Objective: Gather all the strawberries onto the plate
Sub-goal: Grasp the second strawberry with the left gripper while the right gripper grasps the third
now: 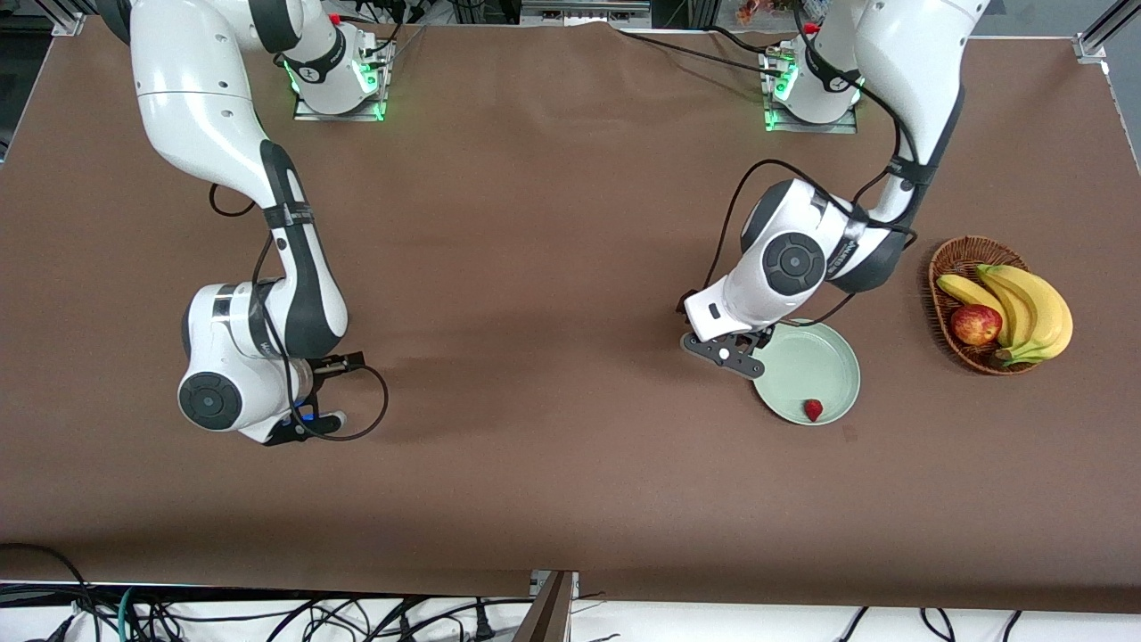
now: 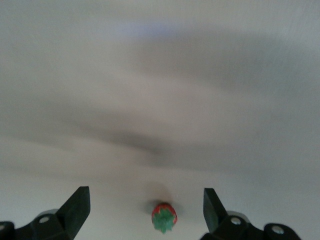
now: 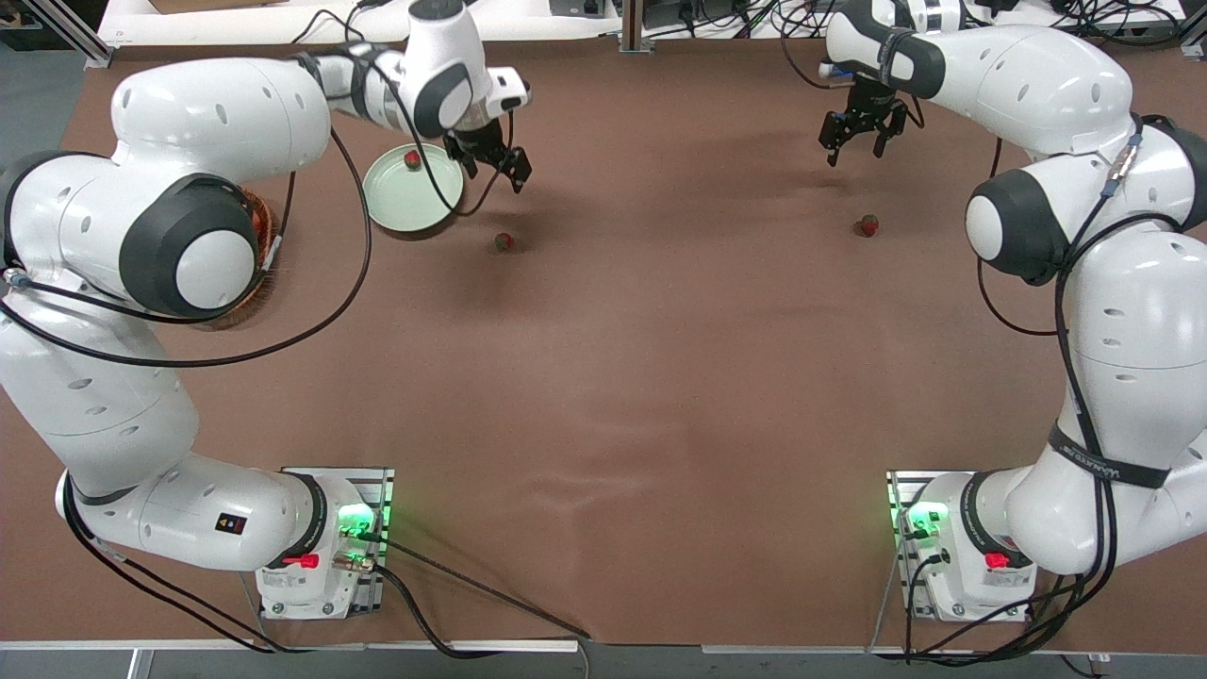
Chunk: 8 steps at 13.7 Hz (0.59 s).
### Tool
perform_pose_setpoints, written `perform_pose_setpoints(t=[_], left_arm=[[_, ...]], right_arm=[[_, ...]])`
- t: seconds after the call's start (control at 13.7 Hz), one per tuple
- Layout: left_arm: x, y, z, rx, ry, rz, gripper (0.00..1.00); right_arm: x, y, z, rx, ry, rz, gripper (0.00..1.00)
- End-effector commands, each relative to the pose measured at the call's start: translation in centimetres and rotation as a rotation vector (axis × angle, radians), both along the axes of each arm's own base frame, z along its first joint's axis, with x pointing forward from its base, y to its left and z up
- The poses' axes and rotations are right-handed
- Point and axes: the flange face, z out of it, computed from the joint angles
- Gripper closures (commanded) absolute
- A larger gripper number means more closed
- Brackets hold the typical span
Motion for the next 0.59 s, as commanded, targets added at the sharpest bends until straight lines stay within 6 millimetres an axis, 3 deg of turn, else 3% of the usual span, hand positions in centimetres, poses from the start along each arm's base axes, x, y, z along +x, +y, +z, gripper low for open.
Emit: perform_pose_setpoints(t=[0.0, 0.15, 0.51], left_arm=[[-2.5, 0.8, -3.3, -0.017, -0.038, 0.004, 0.00], [-4.3, -0.5, -4.9, -0.013, -0.023, 0.002, 0.00], [-4.8, -0.4, -6.1, -0.002, 0.002, 0.051, 0.02]], right_arm=[[-3.8, -1.2, 0.1, 0.007, 0.008, 0.006, 0.00], [-5.5, -2.2, -1.0, 0.011, -0.018, -0.006, 0.00], [-9.8, -3.1, -3.8, 0.016, -0.046, -0.016, 0.00]])
